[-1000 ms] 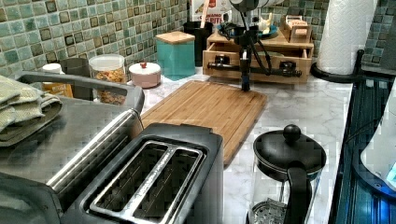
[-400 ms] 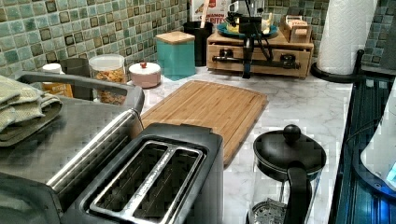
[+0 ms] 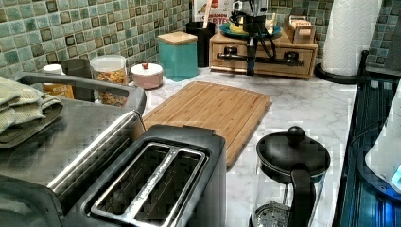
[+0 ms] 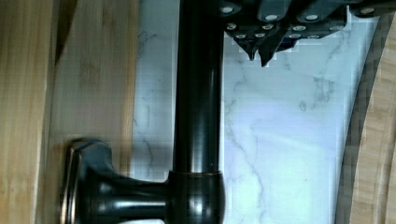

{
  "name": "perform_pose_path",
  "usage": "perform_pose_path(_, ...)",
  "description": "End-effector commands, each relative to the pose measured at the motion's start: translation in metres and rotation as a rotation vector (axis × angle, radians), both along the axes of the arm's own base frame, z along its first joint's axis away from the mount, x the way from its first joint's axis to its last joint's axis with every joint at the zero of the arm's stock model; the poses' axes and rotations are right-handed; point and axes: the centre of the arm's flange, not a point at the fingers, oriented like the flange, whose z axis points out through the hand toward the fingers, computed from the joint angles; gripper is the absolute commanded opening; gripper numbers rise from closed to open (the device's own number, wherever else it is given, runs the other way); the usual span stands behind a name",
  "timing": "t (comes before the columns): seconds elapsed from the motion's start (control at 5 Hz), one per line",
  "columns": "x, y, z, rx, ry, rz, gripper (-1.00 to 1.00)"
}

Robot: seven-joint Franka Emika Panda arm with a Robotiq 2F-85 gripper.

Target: Close the drawer.

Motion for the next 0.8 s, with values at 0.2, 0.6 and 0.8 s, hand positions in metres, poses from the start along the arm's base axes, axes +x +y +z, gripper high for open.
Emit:
perform_pose_path(0.2,0.0178,-0.1131,0.1821,-0.249,-0.174,-0.071,-1.0)
perform_pose_path(0.6,0.0178,-0.1131,0.1821,-0.248,-0.174,-0.071,-1.0)
perform_pose_path(0.8,0.0178,-0.1132,0.182,-0.248,-0.174,-0.071,-1.0)
